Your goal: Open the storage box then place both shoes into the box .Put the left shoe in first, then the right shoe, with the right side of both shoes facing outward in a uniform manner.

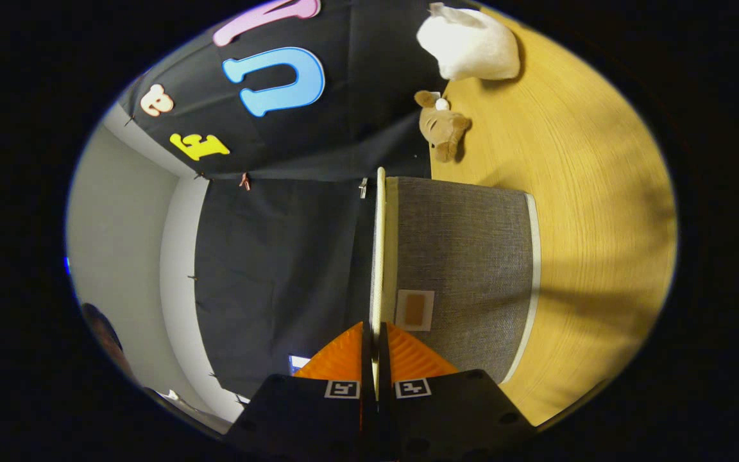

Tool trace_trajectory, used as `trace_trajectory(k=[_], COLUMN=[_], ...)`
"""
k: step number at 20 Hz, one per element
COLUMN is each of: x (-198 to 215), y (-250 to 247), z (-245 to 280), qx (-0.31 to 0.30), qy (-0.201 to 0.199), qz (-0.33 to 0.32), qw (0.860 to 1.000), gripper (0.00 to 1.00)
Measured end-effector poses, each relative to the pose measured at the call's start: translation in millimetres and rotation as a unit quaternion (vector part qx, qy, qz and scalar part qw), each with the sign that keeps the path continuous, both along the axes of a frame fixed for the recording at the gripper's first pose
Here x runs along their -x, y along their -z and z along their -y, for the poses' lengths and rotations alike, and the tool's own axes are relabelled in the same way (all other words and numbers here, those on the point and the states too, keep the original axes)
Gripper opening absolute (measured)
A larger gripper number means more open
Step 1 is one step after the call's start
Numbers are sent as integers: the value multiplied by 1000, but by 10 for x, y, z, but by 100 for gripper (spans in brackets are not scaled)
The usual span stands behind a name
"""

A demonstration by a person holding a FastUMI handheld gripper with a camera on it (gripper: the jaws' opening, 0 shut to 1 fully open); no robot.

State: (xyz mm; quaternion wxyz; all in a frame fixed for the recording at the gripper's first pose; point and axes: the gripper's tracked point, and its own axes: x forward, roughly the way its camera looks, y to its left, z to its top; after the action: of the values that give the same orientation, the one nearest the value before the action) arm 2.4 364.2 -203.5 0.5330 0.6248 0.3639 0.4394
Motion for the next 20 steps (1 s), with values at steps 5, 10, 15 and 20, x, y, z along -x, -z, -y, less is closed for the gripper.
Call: trace_trajectory(k=[5,10,15,20], x=[-51,-193,-341,-449], y=[-606,-1270,-1814,-2109], z=[-23,-319,-832,-1557], qx=[13,49,93,109], qy=[26,53,64,42], qz=[37,79,128,141], qw=[999,994,985,983], gripper=[6,7,8,9])
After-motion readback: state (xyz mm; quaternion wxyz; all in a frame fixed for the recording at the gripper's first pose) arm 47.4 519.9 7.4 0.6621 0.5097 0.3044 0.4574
